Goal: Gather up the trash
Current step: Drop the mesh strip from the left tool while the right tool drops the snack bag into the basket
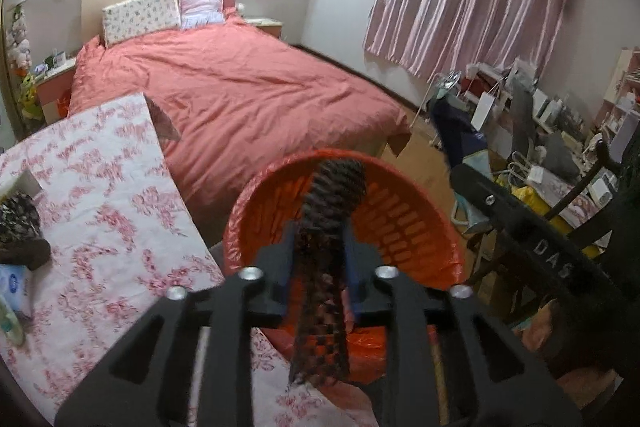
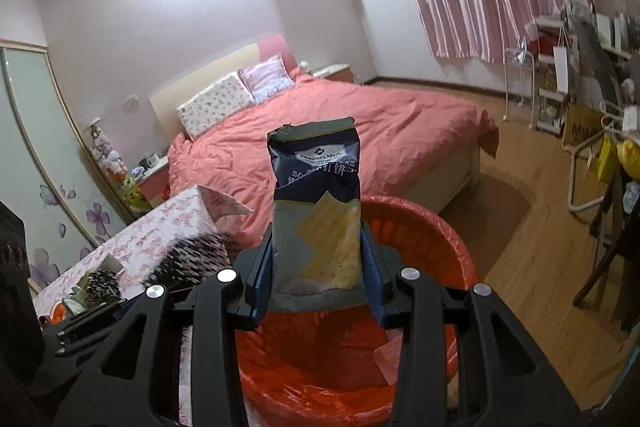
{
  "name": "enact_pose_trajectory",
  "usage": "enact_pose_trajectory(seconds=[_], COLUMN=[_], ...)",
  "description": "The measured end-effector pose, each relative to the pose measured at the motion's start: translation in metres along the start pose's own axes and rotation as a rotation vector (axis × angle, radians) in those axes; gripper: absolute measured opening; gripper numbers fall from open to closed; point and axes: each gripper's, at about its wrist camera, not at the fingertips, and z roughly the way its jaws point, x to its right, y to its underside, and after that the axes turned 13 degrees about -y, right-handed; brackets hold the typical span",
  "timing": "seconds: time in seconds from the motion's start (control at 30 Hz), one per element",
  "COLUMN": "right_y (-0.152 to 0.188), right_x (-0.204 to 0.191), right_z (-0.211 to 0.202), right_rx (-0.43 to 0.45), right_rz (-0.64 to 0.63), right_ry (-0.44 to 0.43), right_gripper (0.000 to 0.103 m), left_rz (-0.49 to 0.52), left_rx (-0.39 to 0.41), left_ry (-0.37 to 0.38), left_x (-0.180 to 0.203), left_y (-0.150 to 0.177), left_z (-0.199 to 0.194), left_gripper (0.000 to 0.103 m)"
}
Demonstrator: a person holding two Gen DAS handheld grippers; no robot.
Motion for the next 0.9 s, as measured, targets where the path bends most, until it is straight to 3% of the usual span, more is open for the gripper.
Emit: enact_pose_trajectory(seconds=[0.1,0.27,0.47,0.63,0.9], right_y=[0.003,0.010,0.009,0.017,0.039], right_x=[0.008,0.008,0.000,-0.030,-0.092], right_z=[0.008,0.007,0.008,0.005,0.022], right_rx=[-0.032,-0.059,-0.090,-0.065,-0.102], right_rz=[0.004,-0.001,-0.030,-0.098,-0.211], right_ry=[0.011,0.038,0.066,0.086,0.013], right_gripper=[0.046,0.067,0.076,0.094,0.098], left_rz=[-0.014,-0.021,-0.035,-0.068,-0.188], left_rx=[-0.031,-0.017,0.013,0.006,-0.022], left_ry=[-0.018,-0.091,-0.210,-0.312,-0.460], left_x=[-0.008,-0.029,-0.070,-0.119,-0.211], left_y=[0.004,0.011,0.027,0.047,0.083], left_z=[0.012,0.008,-0.016,-0.034,-0.066], left_gripper=[0.043,0.064,0.082,0.087,0.089])
